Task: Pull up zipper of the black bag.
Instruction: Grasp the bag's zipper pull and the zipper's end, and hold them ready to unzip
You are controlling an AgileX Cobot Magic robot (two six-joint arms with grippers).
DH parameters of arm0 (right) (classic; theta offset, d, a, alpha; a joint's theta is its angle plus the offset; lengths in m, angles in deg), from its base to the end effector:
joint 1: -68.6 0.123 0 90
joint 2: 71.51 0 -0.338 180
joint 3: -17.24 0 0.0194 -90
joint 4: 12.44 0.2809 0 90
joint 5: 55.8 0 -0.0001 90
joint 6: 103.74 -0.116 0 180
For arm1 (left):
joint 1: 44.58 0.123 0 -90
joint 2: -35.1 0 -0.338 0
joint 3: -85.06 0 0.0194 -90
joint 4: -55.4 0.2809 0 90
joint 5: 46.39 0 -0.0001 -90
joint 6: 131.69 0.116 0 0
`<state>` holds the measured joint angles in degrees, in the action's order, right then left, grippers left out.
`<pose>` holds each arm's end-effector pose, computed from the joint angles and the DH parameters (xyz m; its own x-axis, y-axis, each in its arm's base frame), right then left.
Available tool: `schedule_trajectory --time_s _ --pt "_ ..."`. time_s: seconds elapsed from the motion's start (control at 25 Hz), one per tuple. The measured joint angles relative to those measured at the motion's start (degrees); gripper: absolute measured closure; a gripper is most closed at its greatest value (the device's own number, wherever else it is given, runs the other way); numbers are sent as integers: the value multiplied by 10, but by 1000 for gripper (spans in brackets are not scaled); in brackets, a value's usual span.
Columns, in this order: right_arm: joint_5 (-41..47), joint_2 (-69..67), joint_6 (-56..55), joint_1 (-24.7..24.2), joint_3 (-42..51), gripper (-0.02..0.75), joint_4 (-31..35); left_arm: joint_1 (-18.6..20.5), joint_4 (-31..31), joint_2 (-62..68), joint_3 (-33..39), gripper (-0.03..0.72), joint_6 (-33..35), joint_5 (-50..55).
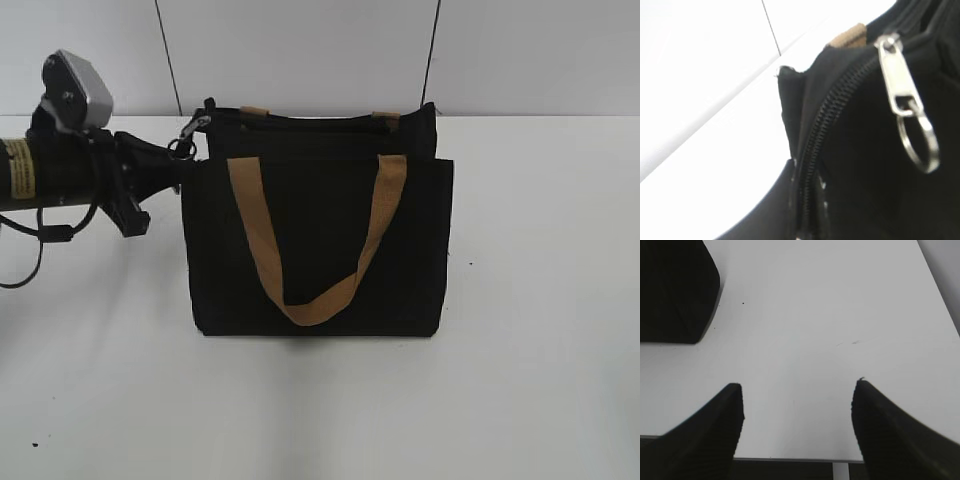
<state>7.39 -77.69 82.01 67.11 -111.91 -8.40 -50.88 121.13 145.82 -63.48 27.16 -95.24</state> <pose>-0.0107 0.0076 0.2703 -0.4992 -0.0554 -0.8647 -0.0627 0.9976 -0.0277 0.3713 -0.1210 0.1908 0.0168 0.4118 -0.9111 0.8223 0.5126 0.2469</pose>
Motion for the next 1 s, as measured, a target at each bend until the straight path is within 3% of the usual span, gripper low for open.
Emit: schedule_trajectory --time_s 0.56,0.8,1.0 --pt "1 -10 -11 0 -9 230 53 0 2 -83 6 662 -35 23" --pt "-63 -163 3 0 -72 233 139 0 -4 -88 6 662 -48 22" --pt "-91 -334 102 0 -125 234 227 0 -5 -93 7 662 -67 18"
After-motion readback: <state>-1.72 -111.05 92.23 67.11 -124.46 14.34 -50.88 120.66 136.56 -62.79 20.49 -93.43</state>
